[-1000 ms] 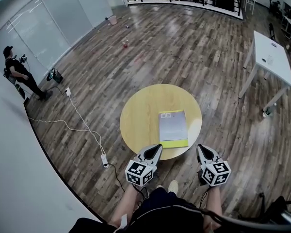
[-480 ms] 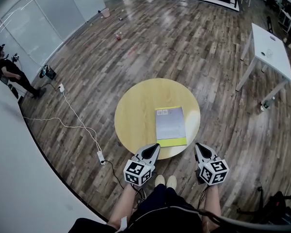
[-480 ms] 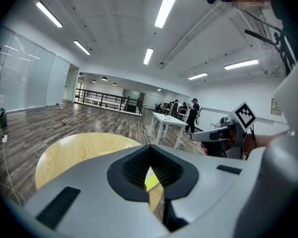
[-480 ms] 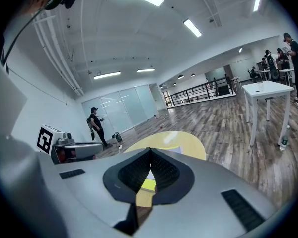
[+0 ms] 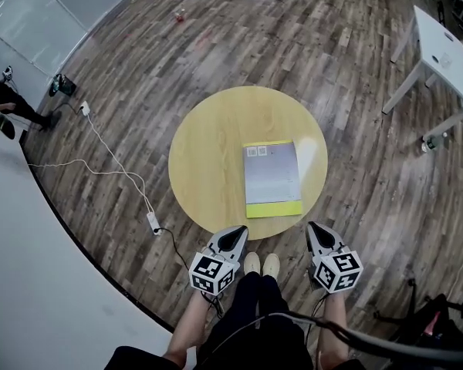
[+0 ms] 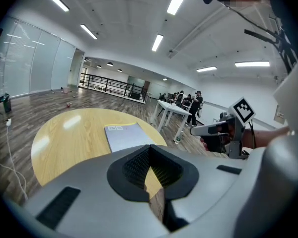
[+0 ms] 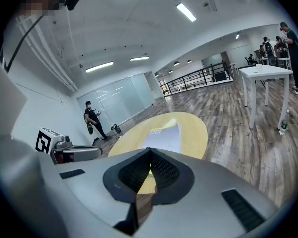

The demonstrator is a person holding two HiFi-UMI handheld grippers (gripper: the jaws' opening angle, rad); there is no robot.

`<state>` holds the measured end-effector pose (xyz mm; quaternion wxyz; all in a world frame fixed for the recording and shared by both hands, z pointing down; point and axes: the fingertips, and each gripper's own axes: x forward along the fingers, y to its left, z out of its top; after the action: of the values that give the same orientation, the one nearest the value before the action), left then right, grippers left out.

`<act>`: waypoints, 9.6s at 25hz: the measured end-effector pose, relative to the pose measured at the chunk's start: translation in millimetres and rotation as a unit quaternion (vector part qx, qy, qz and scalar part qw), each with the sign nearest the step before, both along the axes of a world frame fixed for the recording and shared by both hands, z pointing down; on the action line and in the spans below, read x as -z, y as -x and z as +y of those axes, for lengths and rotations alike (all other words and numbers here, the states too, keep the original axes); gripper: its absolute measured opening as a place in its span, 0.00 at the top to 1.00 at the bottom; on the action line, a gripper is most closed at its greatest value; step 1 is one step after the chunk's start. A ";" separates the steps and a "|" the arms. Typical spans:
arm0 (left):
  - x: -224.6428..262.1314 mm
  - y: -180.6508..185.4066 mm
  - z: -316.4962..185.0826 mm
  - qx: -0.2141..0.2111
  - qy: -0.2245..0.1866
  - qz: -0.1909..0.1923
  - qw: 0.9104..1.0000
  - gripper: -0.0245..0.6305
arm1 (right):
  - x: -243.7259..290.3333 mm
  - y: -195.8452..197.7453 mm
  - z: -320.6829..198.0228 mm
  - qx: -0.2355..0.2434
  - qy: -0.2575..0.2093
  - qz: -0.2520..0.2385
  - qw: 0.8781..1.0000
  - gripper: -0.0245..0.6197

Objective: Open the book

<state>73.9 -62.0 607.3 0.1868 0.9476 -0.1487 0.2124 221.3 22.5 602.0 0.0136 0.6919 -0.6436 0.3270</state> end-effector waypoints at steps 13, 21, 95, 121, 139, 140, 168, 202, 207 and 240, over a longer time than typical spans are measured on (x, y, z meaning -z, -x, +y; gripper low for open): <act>-49.6 -7.7 2.4 -0.023 0.027 -0.020 0.999 0.96 | -76.0 -5.6 -4.0 -0.017 0.064 -0.035 0.997 0.96; -52.9 -3.2 -9.8 -0.009 0.034 -0.019 0.999 0.96 | -106.6 -11.0 -22.8 -0.046 0.094 -0.082 0.991 0.67; 34.9 161.2 -81.5 0.214 -0.025 0.036 0.976 0.96 | -11.8 111.8 -139.5 0.135 0.056 0.049 0.988 0.96; 0.0 253.7 -88.9 0.307 0.012 0.021 0.951 0.96 | -79.3 221.7 -184.3 0.259 0.119 0.057 0.957 0.96; -30.2 273.9 -96.2 0.324 0.043 0.017 0.945 0.96 | -128.7 257.3 -197.9 0.291 0.162 0.045 0.942 0.95; -32.5 273.7 -95.1 0.325 0.046 0.017 0.945 0.96 | -130.7 257.8 -198.3 0.293 0.163 0.046 0.941 0.95; -36.4 267.2 -85.8 0.321 0.057 0.022 0.945 0.96 | -133.3 280.7 -200.0 0.318 0.162 -0.024 0.934 0.68; 66.7 148.8 -74.8 0.184 -0.032 0.076 0.979 0.96 | 40.0 118.7 -138.4 0.109 -0.013 0.062 0.992 0.95; 85.9 107.7 -70.8 0.144 -0.047 0.087 0.985 0.96 | 65.7 77.2 -110.7 0.075 -0.023 0.086 0.993 0.95; 170.3 4.9 -37.0 0.029 -0.131 0.130 0.982 0.96 | 157.8 42.4 -50.8 0.038 -0.104 0.140 0.984 0.95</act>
<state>69.0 -99.0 437.0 0.0845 0.9787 -0.1769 0.0607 179.0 -28.3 444.2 0.0433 0.7034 -0.6918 0.1575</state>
